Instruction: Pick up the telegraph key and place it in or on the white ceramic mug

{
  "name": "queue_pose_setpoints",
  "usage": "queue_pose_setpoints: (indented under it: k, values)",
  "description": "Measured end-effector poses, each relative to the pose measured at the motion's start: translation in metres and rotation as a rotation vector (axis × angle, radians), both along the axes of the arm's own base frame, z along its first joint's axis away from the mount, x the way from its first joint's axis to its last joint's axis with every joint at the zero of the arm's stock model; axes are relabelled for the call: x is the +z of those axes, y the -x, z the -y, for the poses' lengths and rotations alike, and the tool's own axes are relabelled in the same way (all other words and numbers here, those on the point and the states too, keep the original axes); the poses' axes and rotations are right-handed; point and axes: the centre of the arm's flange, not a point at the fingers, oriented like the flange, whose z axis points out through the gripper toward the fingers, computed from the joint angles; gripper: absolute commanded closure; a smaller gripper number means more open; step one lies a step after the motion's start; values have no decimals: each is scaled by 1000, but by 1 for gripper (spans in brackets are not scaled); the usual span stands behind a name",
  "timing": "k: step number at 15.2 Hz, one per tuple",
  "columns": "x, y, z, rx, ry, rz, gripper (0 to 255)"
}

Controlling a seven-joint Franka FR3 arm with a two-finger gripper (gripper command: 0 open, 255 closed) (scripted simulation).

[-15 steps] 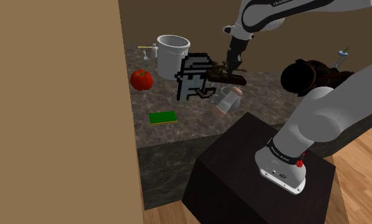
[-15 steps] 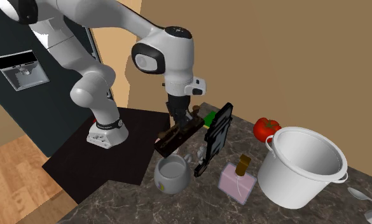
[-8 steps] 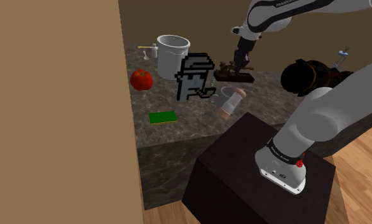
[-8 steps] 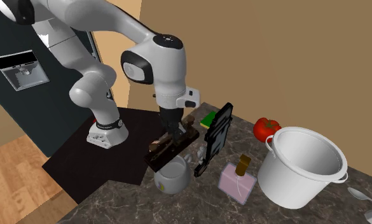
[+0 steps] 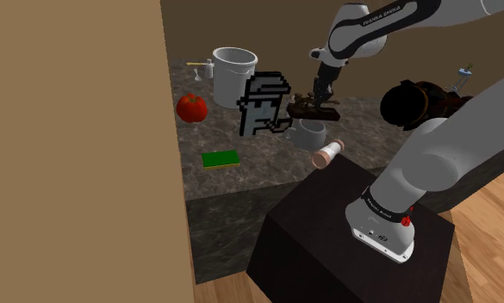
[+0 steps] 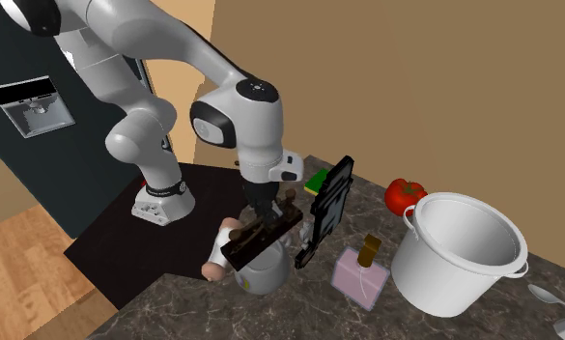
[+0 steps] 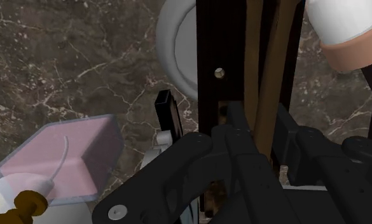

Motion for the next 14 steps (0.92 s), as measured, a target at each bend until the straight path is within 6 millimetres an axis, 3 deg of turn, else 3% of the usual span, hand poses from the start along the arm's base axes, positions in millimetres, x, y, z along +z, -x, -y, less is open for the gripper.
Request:
queue_pose_setpoints:
  k: [5, 12, 13, 14]
  values:
    - [-27, 1, 1, 0, 0, 0, 255]
    - [-32, 1, 1, 0, 0, 1, 255]
    - [-32, 1, 1, 0, 0, 1, 0]
    - [-32, 1, 1, 0, 0, 1, 0]
